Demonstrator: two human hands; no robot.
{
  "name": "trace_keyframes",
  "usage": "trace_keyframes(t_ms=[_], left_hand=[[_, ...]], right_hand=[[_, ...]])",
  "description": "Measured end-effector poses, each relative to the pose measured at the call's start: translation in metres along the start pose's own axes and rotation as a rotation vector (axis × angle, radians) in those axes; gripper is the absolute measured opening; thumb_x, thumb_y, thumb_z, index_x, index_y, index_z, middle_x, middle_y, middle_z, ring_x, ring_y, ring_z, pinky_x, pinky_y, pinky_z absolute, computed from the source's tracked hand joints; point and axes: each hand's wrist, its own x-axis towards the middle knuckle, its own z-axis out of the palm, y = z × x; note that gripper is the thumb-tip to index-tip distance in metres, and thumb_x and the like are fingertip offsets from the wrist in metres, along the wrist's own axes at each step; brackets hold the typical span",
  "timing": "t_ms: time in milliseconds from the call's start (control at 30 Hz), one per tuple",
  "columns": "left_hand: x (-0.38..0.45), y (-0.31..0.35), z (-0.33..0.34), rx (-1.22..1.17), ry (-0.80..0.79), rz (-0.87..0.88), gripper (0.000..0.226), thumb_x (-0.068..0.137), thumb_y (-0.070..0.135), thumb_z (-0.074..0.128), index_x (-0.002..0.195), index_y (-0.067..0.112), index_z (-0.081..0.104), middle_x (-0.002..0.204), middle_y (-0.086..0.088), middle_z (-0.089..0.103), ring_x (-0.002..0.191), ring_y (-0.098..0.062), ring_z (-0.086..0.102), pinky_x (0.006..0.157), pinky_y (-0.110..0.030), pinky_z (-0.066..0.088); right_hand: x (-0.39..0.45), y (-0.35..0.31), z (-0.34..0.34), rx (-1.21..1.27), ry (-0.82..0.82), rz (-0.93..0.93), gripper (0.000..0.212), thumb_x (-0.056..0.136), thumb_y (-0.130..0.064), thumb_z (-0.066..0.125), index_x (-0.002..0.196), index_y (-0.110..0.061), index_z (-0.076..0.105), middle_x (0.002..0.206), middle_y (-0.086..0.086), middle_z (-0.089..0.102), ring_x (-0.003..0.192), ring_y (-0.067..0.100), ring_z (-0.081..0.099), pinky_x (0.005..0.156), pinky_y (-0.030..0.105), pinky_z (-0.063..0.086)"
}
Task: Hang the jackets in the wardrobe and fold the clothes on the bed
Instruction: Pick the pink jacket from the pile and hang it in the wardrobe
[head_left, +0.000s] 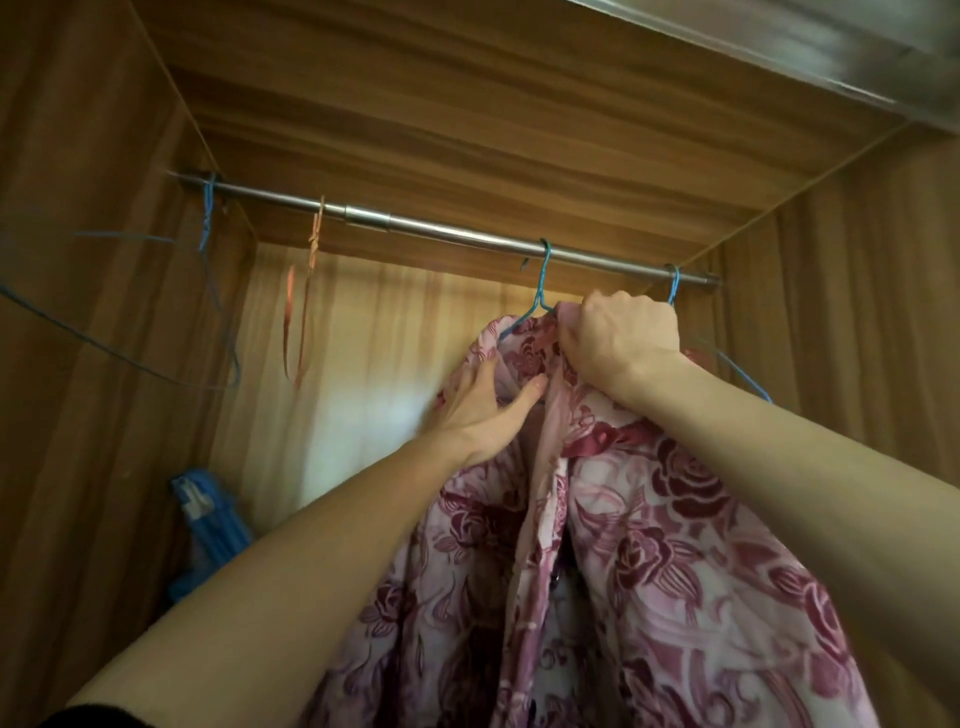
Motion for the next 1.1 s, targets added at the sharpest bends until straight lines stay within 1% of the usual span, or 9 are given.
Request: trace_keyframes(t_ms=[67,133,233,333,433,633,733,867,1100], left_hand=[[-0.007,0.0,-0.003,0.05,0.021,0.03,0.102,0.082,0.094,0.03,0.164,0.038,0.008,0.175,0.004,0.01,0.159,-0.024,0.017,0.126,-0.053,0.023],[-0.019,0.0,-0.009,0.12,0.058,0.09,0.089,0.09,0.085,0.035,0.162,0.038,0.014,0.172,0.003,0.019,0.156,-0.023,0.026,0.123,-0.049,0.03],[-0.045,-0.003,-0.016,0.23,0.097,0.141,0.075,0.095,0.077,0.037,0.157,0.035,0.03,0.167,0.003,0.034,0.149,-0.024,0.038,0.114,-0.044,0.039],[-0.081,-0.013,-0.012,0.307,0.158,0.188,0.062,0.101,0.065,0.043,0.153,0.03,0.041,0.159,0.002,0.047,0.143,-0.024,0.045,0.109,-0.04,0.044],[-0.123,-0.025,0.0,0.337,0.22,0.236,0.054,0.102,0.057,0.047,0.146,0.026,0.051,0.142,0.001,0.06,0.13,-0.023,0.053,0.1,-0.036,0.046],[-0.238,-0.04,0.027,0.394,0.351,0.306,0.058,0.098,0.047,0.053,0.145,0.013,0.056,0.142,-0.005,0.061,0.133,-0.026,0.055,0.114,-0.041,0.041],[-0.3,-0.05,0.025,0.506,0.353,0.2,0.056,0.098,0.042,0.052,0.145,0.01,0.056,0.141,-0.008,0.062,0.133,-0.029,0.054,0.114,-0.045,0.041],[-0.369,-0.059,0.016,0.629,0.267,0.007,0.059,0.096,0.044,0.057,0.145,0.011,0.057,0.144,-0.008,0.06,0.136,-0.03,0.054,0.115,-0.051,0.042],[-0.455,-0.037,0.024,0.818,0.3,-0.136,0.05,0.092,0.037,0.066,0.132,0.007,0.066,0.141,-0.011,0.061,0.142,-0.032,0.049,0.116,-0.056,0.039]], right_hand=[[-0.016,-0.001,0.004,-0.03,0.022,-0.033,0.04,0.105,-0.039,0.044,0.126,-0.007,0.059,0.124,0.018,0.066,0.114,0.039,0.064,0.079,0.039,0.043],[-0.035,0.001,0.009,-0.025,0.033,-0.053,0.05,0.101,-0.044,0.049,0.131,-0.005,0.055,0.128,0.021,0.062,0.118,0.041,0.059,0.093,0.044,0.044],[-0.073,0.011,0.014,0.087,0.145,-0.11,0.05,0.095,-0.043,0.051,0.124,-0.003,0.062,0.122,0.022,0.065,0.116,0.042,0.058,0.1,0.051,0.043],[-0.128,0.013,0.016,0.208,0.178,-0.134,0.059,0.092,-0.044,0.044,0.135,-0.005,0.058,0.127,0.018,0.064,0.122,0.04,0.056,0.107,0.049,0.041],[-0.182,0.008,0.019,0.315,0.164,-0.147,0.062,0.097,-0.042,0.045,0.147,-0.006,0.049,0.139,0.015,0.058,0.137,0.035,0.048,0.115,0.046,0.039],[-0.278,-0.018,0.033,0.565,0.056,-0.172,0.061,0.105,-0.045,0.046,0.152,-0.006,0.047,0.154,0.011,0.05,0.148,0.029,0.04,0.123,0.043,0.031],[-0.321,-0.026,0.043,0.764,0.013,-0.201,0.054,0.105,-0.039,0.054,0.149,-0.008,0.051,0.154,0.008,0.051,0.15,0.025,0.038,0.122,0.044,0.032],[-0.377,-0.037,0.055,0.968,-0.021,-0.21,0.05,0.101,-0.032,0.063,0.144,-0.008,0.058,0.15,0.005,0.055,0.148,0.021,0.042,0.122,0.046,0.035],[-0.449,-0.052,0.056,1.228,-0.24,-0.321,0.063,0.102,-0.044,0.06,0.154,-0.011,0.046,0.16,-0.002,0.043,0.153,0.014,0.034,0.12,0.045,0.037]])
